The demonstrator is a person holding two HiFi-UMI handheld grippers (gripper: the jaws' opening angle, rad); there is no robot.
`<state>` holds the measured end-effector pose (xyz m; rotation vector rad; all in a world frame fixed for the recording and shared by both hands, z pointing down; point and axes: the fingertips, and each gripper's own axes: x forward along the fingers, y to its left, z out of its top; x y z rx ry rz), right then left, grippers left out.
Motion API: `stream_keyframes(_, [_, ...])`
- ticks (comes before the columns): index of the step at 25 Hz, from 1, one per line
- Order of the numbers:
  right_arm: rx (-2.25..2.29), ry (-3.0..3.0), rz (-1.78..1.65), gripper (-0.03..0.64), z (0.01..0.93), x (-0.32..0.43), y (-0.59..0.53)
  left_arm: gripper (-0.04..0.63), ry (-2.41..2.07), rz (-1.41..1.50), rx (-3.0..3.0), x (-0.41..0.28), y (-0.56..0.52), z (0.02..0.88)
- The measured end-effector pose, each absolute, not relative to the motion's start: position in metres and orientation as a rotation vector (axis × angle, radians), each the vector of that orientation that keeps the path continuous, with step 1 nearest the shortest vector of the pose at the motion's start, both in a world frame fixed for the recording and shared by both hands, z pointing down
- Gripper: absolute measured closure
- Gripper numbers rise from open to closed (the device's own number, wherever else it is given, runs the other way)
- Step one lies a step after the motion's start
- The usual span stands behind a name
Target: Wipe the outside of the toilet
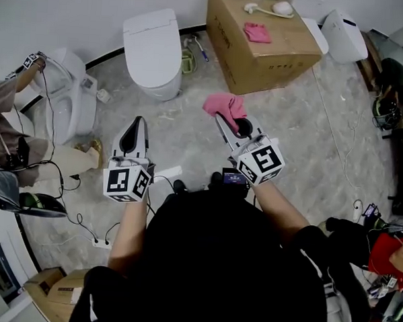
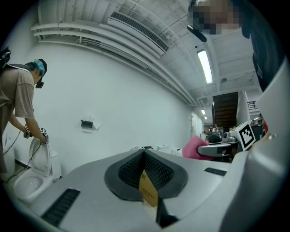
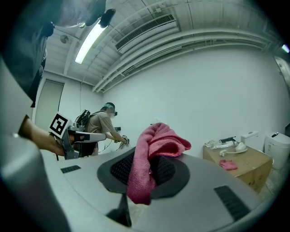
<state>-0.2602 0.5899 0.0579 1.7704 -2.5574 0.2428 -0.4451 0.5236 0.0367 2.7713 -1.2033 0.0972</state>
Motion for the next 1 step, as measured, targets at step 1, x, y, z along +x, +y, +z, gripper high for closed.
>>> stream_keyframes(1, [1.776, -2.555, 0.243, 0.528, 0.0578, -0.2624, 0.5915, 0.581, -1.202, 0.098, 2.769, -0.4472, 0.5251, 0.0377])
